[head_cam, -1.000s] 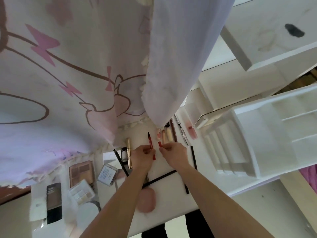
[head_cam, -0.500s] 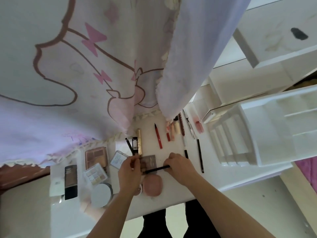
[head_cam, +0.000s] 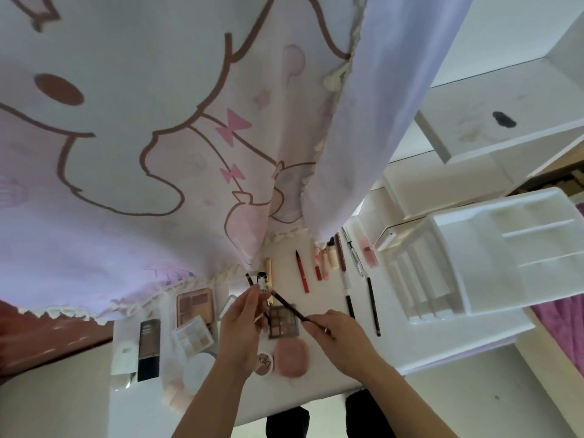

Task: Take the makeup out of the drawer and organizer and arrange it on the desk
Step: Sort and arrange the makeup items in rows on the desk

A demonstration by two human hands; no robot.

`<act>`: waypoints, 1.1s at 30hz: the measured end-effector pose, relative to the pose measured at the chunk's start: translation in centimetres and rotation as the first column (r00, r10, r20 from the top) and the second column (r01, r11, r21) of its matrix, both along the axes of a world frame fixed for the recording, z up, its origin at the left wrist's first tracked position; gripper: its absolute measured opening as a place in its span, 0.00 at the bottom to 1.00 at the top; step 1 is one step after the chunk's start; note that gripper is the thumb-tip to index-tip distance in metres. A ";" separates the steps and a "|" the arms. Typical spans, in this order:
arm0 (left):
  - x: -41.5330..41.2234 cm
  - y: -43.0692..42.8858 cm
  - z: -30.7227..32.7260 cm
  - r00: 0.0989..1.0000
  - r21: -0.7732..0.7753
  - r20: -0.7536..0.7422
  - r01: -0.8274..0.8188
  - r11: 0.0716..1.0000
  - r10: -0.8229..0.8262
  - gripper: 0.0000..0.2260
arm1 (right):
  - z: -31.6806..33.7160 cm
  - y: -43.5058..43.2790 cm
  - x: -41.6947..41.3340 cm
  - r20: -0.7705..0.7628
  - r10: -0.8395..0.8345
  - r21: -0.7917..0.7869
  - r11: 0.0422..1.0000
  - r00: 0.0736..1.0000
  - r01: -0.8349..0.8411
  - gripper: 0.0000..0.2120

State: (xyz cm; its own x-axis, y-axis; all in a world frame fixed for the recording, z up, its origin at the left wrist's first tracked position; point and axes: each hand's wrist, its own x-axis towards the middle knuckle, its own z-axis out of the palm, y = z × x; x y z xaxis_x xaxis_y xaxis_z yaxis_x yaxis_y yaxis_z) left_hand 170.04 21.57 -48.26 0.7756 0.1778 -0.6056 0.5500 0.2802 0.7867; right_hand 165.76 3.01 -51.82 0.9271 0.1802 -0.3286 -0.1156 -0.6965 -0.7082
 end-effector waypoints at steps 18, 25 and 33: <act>1.0 -0.3 2.4 1.000 -0.247 -0.013 -0.020 0.969 0.017 0.12 | 5.4 0.2 -1.9 -0.182 -0.077 0.154 0.982 0.980 0.106 0.12; 1.1 -0.1 4.3 0.995 -0.398 0.000 -0.094 0.912 0.102 0.07 | 8.0 0.9 -1.6 -0.015 -0.045 -0.029 0.999 0.999 0.045 0.18; 3.4 5.6 5.2 0.972 -0.369 -0.053 -0.232 0.900 0.229 0.06 | 8.3 -1.2 -3.6 0.139 -0.401 0.077 0.916 0.905 0.394 0.11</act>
